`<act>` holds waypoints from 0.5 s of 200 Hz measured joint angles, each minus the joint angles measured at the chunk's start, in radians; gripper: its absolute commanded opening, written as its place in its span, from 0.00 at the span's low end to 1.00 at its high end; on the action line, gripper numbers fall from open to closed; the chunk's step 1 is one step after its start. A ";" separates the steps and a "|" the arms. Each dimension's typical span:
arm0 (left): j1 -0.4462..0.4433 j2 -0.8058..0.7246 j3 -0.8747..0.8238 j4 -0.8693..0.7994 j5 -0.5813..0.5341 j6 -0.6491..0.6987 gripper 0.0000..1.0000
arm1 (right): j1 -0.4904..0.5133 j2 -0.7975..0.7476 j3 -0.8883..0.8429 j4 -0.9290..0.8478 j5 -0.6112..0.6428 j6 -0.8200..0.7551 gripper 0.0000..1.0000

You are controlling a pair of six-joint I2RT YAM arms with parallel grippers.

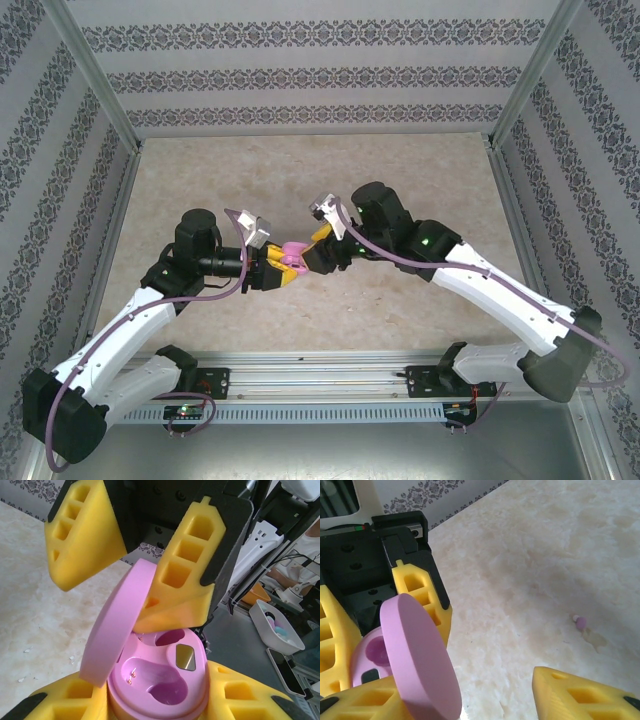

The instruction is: Insert the wireless bluetooth earbuds into the charging case

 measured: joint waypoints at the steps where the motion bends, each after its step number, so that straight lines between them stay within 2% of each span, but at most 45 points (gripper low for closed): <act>1: 0.000 0.000 0.000 0.000 0.000 0.000 0.00 | 0.000 0.001 0.000 0.000 -0.002 0.001 0.49; 33: 0.000 -0.001 -0.002 0.005 0.008 -0.001 0.00 | 0.000 0.018 0.003 0.039 -0.077 0.024 0.23; 65: 0.000 -0.017 -0.006 0.015 0.020 0.001 0.01 | -0.005 0.019 0.003 0.056 -0.117 0.043 0.06; 83: 0.000 -0.025 -0.009 0.016 0.018 0.006 0.13 | -0.004 0.019 0.003 0.061 -0.122 0.038 0.00; 100: 0.000 -0.029 -0.013 0.017 0.014 0.011 0.36 | 0.004 0.019 0.003 0.061 -0.106 0.025 0.00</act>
